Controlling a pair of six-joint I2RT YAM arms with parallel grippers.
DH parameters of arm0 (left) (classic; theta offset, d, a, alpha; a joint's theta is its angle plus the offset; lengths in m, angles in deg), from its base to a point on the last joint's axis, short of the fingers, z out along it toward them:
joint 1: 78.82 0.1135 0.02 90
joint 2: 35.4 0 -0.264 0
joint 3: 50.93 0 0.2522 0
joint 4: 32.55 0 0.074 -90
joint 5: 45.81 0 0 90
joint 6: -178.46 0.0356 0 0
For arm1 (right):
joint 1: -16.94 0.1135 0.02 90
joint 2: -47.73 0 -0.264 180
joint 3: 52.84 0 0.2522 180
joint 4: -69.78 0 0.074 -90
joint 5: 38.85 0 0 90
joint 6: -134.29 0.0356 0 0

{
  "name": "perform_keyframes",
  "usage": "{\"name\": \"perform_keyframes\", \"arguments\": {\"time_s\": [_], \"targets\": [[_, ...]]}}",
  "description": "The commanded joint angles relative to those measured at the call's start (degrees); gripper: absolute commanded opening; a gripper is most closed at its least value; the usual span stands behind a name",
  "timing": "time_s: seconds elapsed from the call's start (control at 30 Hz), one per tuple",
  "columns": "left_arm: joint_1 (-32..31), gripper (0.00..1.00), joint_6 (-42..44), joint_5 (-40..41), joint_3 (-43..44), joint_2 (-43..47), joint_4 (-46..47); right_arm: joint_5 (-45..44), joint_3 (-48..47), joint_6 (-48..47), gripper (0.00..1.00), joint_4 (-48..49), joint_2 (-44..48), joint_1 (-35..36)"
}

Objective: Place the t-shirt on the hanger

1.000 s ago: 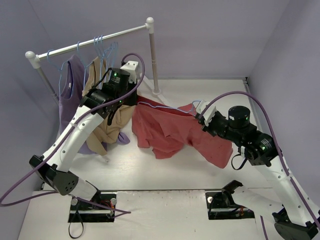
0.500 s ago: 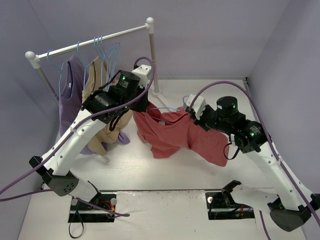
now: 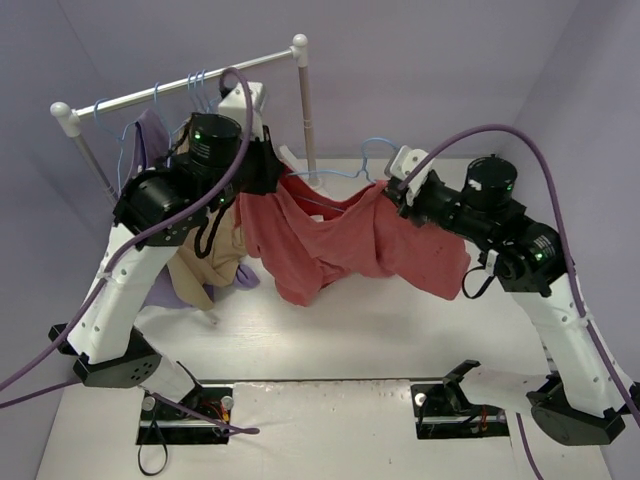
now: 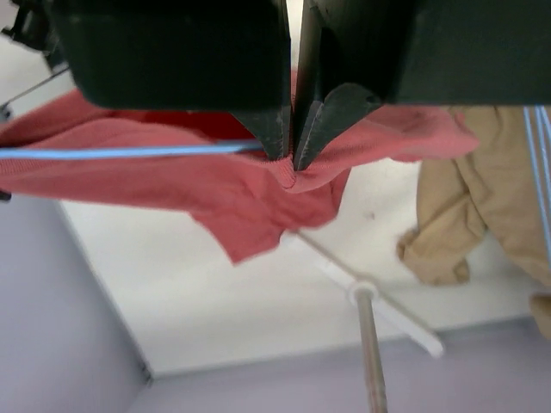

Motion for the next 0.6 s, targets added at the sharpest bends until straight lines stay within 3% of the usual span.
{"name": "perform_keyframes", "arguments": {"time_s": [0.0, 0.1, 0.57], "targets": [[-0.58, 0.0, 0.59, 2.11, 14.55, -4.13, -0.9, 6.08, -6.77, -0.21, 0.0, 8.26, -1.87, 0.52], [-1.83, 0.0, 0.04, 1.68, 16.58, -5.09, -0.75, 6.24, -5.91, 0.48, 0.0, 9.09, -2.26, 0.52], [-3.25, 0.0, 0.62, 3.38, 7.11, -3.84, 0.49, 6.85, 12.09, 6.5, 0.0, 23.63, 4.25, 0.52]]}}
